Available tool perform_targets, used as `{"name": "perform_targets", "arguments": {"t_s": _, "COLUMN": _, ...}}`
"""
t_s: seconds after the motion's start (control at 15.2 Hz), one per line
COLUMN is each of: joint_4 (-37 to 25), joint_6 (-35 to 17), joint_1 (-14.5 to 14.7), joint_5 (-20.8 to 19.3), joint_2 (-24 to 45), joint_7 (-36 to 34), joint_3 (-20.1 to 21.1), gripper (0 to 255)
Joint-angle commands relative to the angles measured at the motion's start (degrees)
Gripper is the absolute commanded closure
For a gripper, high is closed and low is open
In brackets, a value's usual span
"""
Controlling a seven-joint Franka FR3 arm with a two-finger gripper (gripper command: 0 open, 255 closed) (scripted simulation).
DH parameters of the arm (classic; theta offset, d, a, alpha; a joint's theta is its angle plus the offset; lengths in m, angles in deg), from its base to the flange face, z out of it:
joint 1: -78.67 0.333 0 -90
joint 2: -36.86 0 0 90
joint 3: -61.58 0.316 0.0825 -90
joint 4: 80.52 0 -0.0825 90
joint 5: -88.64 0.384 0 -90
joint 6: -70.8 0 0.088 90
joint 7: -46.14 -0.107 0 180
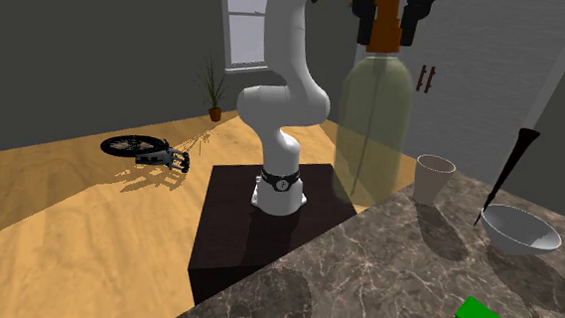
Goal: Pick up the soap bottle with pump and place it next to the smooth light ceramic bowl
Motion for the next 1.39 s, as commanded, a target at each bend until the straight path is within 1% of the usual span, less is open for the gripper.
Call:
{"name": "perform_targets", "arguments": {"t_s": 0.0, "joint_4": 2.2, "joint_6": -0.6, "joint_1": 0.8, "joint_5": 0.9, "joint_2": -1.8, "joint_7": -2.7, "joint_3": 1.8, "gripper": 255}}
{"name": "perform_targets", "arguments": {"t_s": 0.33, "joint_4": 6.7, "joint_6": -2.1, "joint_1": 2.9, "joint_5": 3.6, "joint_2": -5.2, "joint_7": -9.1, "joint_3": 6.5, "gripper": 255}}
{"name": "perform_targets", "arguments": {"t_s": 0.66, "joint_4": 9.6, "joint_6": -3.8, "joint_1": 4.9, "joint_5": 6.5, "joint_2": -7.3, "joint_7": -15.7, "joint_3": 11.7, "gripper": 255}}
{"name": "perform_targets", "arguments": {"t_s": 0.99, "joint_4": 10.8, "joint_6": -5.6, "joint_1": 6.8, "joint_5": 9.3, "joint_2": -7.8, "joint_7": -22.4, "joint_3": 17.2, "gripper": 255}}
{"name": "perform_targets", "arguments": {"t_s": 1.32, "joint_4": 10.6, "joint_6": -7.8, "joint_1": 8.3, "joint_5": 11.7, "joint_2": -6.7, "joint_7": -29.4, "joint_3": 23.3, "gripper": 255}}
